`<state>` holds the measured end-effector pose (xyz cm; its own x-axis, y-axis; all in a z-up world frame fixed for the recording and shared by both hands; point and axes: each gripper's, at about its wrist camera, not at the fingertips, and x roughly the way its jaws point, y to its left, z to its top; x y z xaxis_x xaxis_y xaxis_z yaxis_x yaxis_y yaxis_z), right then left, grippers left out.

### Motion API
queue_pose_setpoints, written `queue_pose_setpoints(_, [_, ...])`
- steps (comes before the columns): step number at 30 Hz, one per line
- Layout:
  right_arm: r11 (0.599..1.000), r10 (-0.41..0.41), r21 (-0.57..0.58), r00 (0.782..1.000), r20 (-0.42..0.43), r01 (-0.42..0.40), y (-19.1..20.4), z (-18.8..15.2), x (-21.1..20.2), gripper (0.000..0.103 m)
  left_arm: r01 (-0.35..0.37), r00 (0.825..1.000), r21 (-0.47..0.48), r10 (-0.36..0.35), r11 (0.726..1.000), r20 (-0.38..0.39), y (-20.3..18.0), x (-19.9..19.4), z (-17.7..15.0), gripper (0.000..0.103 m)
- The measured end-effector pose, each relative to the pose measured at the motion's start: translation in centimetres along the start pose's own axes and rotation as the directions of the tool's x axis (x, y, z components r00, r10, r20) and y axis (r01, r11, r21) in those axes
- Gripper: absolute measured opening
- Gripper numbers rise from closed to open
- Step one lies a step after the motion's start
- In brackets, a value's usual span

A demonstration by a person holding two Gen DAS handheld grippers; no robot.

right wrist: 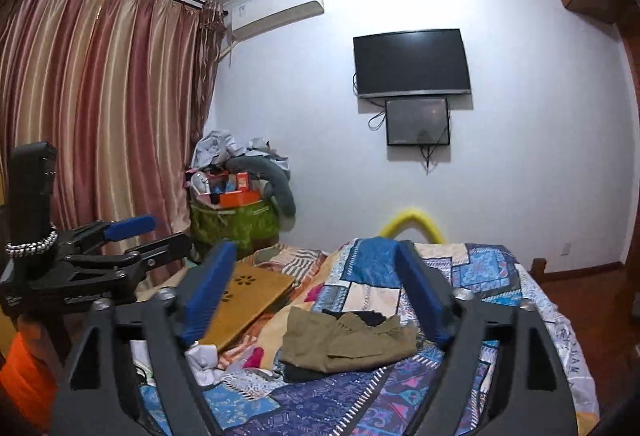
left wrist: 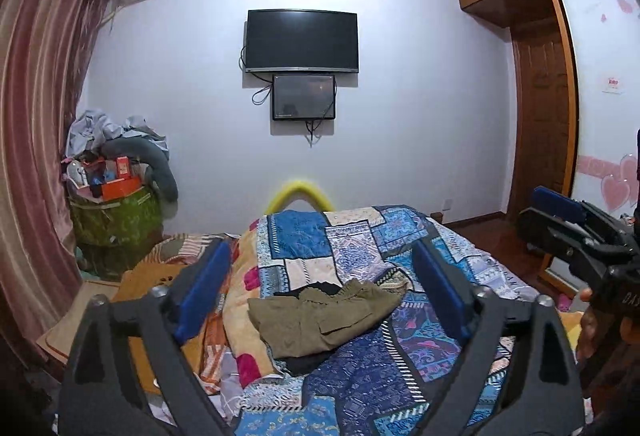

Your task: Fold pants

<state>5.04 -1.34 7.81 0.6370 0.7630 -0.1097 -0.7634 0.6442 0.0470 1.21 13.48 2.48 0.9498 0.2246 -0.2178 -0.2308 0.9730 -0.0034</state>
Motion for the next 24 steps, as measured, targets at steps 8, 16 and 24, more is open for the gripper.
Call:
queue_pose_setpoints(8, [0.999, -0.051, 0.01, 0.999, -0.005, 0.051, 0.2, 0.1, -0.1, 0.103, -0.02, 1.0, -0.033, 0.02, 0.999, -0.003, 0.3, -0.6, -0.7, 0.102])
queue_pose_setpoints(16, [0.999, -0.051, 0.01, 0.999, -0.015, 0.051, 0.6, -0.4, -0.5, 0.103, -0.012, 1.0, -0.024, 0.012, 1.0, 0.002, 0.1, -0.8, -0.9, 0.103])
queue_pose_setpoints(24, [0.998, -0.056, 0.024, 0.998, -0.023, 0.056, 0.2, -0.8, -0.8, 0.103, 0.001, 1.0, -0.019, -0.001, 1.0, -0.003, 0.1, -0.7, -1.2, 0.103])
